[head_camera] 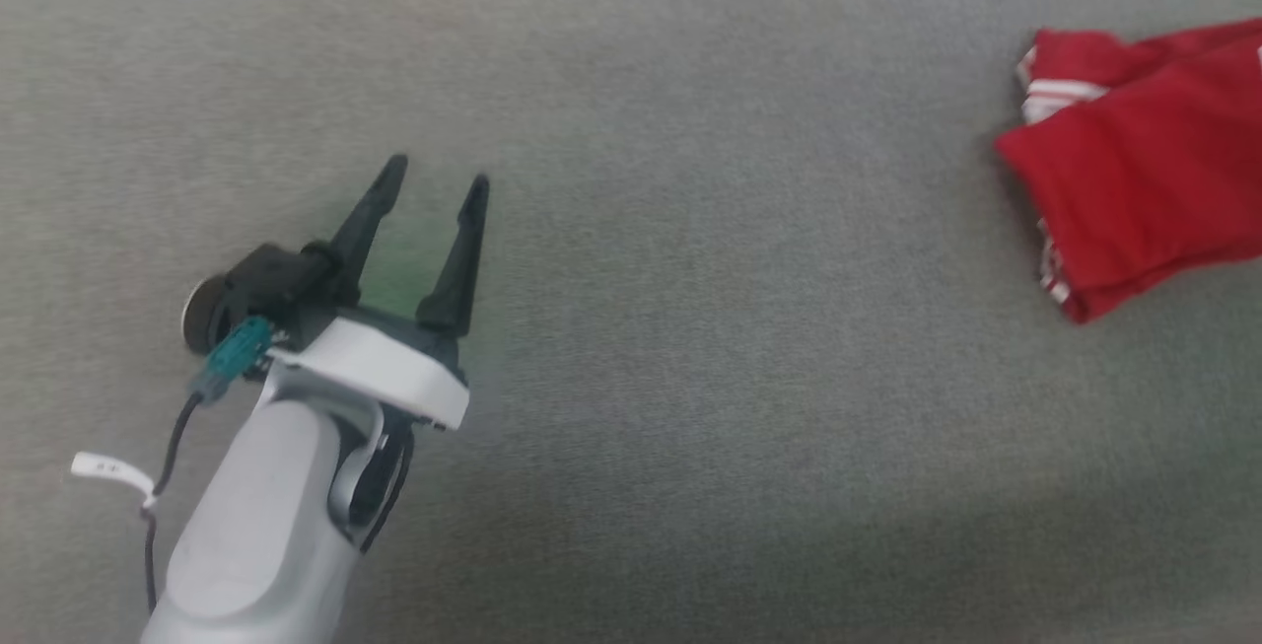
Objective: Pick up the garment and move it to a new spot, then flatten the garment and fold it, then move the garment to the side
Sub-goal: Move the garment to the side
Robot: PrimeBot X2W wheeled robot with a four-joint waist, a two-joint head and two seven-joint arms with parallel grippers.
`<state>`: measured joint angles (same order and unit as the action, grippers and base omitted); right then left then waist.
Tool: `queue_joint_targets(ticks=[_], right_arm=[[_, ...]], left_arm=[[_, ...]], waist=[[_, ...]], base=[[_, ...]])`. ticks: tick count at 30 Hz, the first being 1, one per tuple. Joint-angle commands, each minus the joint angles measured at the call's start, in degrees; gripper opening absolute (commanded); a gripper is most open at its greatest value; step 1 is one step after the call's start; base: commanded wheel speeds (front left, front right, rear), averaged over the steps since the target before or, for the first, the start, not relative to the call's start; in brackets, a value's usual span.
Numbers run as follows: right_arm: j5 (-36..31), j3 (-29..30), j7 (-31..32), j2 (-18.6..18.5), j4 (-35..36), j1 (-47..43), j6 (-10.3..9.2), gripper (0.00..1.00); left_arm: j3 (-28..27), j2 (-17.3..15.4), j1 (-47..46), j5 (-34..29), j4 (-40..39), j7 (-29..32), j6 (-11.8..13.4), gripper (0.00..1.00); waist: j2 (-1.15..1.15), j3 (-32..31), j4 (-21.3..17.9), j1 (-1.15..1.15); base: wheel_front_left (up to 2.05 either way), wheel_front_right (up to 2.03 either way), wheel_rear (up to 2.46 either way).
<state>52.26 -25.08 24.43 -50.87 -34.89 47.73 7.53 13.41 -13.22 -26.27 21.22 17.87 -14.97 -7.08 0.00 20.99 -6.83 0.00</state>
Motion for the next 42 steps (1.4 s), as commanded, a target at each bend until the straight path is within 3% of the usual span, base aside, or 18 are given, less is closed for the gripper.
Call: queue_joint_targets(ticks=[1, 14, 20, 34, 35, 37, 38, 39, 42], right_arm=[[-0.5, -0.1, -1.1, -0.6, -0.5, 1.1, -0.09, 0.00], [-6.0, -5.6, -15.3, -4.3, -11.5, 9.9, -0.10, 0.00], [-8.9, -9.0, -19.1, -2.6, -17.4, 12.6, -0.10, 0.00], [-7.7, -12.9, -22.6, 2.0, -25.6, 15.6, -0.09, 0.00], [-7.5, -13.1, -22.6, 2.3, -25.8, 15.7, -0.09, 0.05], [-7.2, -13.6, -22.5, 2.3, -26.2, 16.4, -0.09, 0.50], [-7.0, -13.8, -22.7, 2.3, -26.3, 16.7, -0.09, 0.91], [-6.7, -13.9, -22.8, 2.2, -26.8, 17.1, -0.10, 1.00], [-6.3, -14.4, -23.3, 2.3, -27.5, 17.5, -0.10, 1.00]], left_arm=[[0.4, 0.1, -1.2, -0.3, 0.1, -0.1, -0.3, 1.00], [5.3, 0.0, -9.0, -0.9, 1.9, -0.1, -0.3, 1.00], [6.7, -0.1, -11.3, -1.1, 2.5, -0.1, -0.4, 1.00], [8.3, -0.5, -13.4, 1.0, 2.9, -0.2, -0.3, 1.00], [8.2, -0.6, -13.4, 1.1, 2.8, -0.2, -0.3, 1.00], [7.8, -0.7, -13.0, 1.3, 2.3, -0.2, -0.3, 1.00], [7.6, -0.9, -12.8, 1.3, 2.0, -0.2, -0.3, 1.00], [7.5, -1.0, -12.6, 1.2, 1.7, -0.2, -0.3, 1.00], [7.2, -1.2, -12.0, 1.6, 0.8, -0.2, -0.3, 1.00]], waist=[[0.00, 1.4, -1.3, 0.00], [0.00, 8.1, -3.2, 0.00], [0.00, 10.4, -3.0, 0.00], [0.00, 12.6, -1.5, 0.00], [0.00, 12.6, -1.4, 0.00], [0.00, 12.5, -1.4, 0.00], [0.00, 12.3, -1.4, 0.00], [0.00, 12.2, -1.4, 0.00], [0.00, 11.6, -1.5, 0.00]], base=[[0.00, 0.00, 0.00], [0.00, 0.00, 0.00], [0.00, 0.00, 0.00], [0.00, 0.00, 0.00], [0.00, 0.00, 0.00], [0.00, 0.00, 0.00], [0.00, 0.00, 0.00], [0.00, 0.00, 0.00], [0.00, 0.00, 0.00]])
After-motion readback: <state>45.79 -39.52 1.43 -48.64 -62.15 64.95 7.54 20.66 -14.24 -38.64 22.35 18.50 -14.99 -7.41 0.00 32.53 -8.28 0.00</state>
